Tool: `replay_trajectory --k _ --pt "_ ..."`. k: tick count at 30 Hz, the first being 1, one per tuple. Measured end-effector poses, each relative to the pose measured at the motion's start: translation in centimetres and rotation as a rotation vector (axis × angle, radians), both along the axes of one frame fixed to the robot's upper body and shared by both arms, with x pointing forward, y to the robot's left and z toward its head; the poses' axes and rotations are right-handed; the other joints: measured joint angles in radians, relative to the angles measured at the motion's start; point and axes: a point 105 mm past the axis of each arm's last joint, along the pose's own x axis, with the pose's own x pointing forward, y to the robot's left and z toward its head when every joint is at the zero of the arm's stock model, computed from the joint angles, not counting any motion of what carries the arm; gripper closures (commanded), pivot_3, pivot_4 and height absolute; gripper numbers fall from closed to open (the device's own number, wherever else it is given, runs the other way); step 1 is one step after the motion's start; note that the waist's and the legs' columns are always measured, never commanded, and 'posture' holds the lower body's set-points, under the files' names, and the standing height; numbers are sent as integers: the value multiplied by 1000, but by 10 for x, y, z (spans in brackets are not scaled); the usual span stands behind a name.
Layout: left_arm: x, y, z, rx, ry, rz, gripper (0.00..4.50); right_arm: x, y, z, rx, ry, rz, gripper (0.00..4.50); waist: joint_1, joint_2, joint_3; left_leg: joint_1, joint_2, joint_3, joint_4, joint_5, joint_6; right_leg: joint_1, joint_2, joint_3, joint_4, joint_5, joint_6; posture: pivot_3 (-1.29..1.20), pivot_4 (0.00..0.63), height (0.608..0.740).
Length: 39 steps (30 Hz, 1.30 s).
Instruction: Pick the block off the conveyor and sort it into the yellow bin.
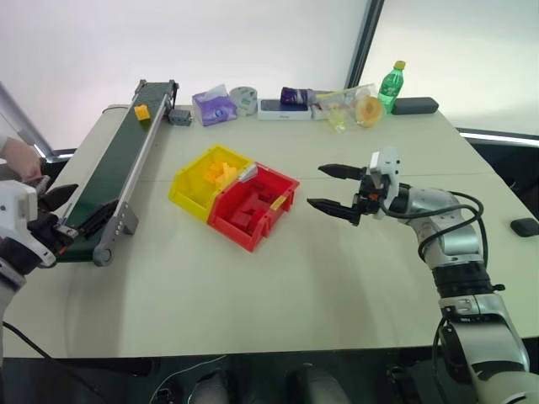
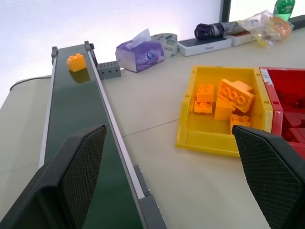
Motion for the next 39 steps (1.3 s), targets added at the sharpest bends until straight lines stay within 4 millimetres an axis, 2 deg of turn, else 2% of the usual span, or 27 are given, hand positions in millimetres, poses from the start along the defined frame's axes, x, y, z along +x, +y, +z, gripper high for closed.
replay_trajectory --k 8,12,16,20,24,29,39 --pt "-6 4 -10 -50 11 29 45 1 0 -1 2 15 -7 0 0 0 0 0 0 0 0 0 0 0 0 0 0 0 0 0 150 740" --pt "-21 13 -20 -114 -15 126 45 1 0 0 1 13 -6 0 -1 0 0 0 0 0 0 0 0 0 0 0 0 0 0 0 150 740" --pt "-38 19 -22 -153 -49 201 45 0 0 0 1 12 -5 0 0 0 0 0 0 0 0 0 0 0 0 0 0 0 0 0 150 740" --pt "-59 32 -35 -175 -58 325 45 0 0 -1 1 13 -2 0 0 0 0 0 0 -1 0 0 0 1 0 0 -1 0 0 0 150 740" --pt "-66 35 -38 -172 -91 364 45 1 2 -3 7 19 3 0 2 0 0 0 0 -1 1 0 1 2 0 0 -1 0 0 0 150 740" --pt "-67 38 -46 -183 -94 397 45 1 2 -3 3 18 2 0 1 0 0 0 0 -1 0 0 1 1 0 0 -1 0 0 0 150 740" --pt "-55 36 -41 -186 -111 373 45 2 2 -3 5 24 -7 0 -1 0 0 0 0 -1 0 0 1 1 0 0 -1 0 0 0 150 740"
